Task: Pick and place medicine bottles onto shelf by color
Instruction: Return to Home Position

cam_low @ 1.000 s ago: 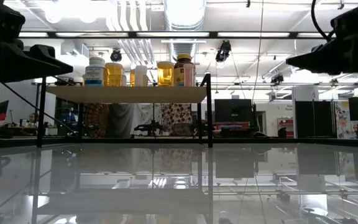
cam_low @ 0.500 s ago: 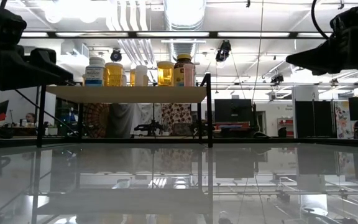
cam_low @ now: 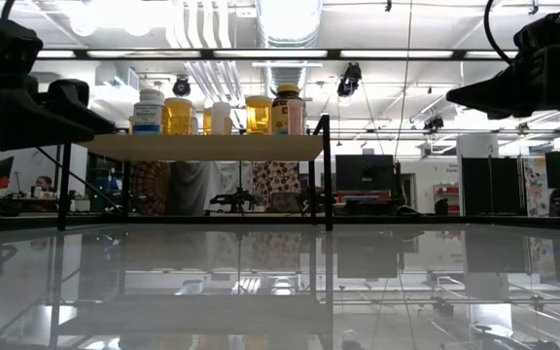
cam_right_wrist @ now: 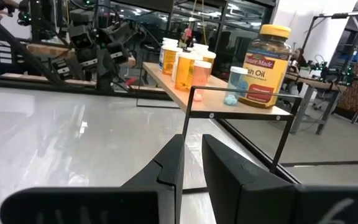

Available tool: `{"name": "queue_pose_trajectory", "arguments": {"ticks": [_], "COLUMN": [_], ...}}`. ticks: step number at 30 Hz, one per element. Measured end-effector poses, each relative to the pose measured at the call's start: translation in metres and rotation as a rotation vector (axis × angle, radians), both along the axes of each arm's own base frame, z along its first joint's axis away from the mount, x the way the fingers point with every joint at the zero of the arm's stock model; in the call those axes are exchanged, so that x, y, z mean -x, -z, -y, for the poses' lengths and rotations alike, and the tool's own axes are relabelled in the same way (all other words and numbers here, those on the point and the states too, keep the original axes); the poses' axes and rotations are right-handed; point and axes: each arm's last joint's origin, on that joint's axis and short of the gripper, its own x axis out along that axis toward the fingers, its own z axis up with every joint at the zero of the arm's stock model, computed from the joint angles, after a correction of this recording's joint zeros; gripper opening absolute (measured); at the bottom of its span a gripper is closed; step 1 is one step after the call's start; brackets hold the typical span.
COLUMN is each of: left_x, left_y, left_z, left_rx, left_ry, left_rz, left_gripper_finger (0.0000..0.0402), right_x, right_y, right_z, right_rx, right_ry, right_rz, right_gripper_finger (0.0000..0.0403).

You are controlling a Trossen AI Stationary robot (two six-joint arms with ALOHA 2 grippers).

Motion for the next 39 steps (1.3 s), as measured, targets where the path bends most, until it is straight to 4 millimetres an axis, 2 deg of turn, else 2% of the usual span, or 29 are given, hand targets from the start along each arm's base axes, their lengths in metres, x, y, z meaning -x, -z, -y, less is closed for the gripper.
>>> {"name": "queue_pose_trajectory", "arguments": {"ticks": [39], "left_x": [-0.0014], "left_y": [0.0052], "left_z": [0.0009], "left_rx": [-0.027], "left_ry": [0.001], "left_rz": [-0.046], "left_gripper_finger": [0.0169], "right_x": [0.0000], "right_y": [0.0002], "right_z": [0.0000], "right_rx": [0.000], "right_ry": [0.001], "right_rz": [0.000], "right_gripper_finger": [0.0047]}}
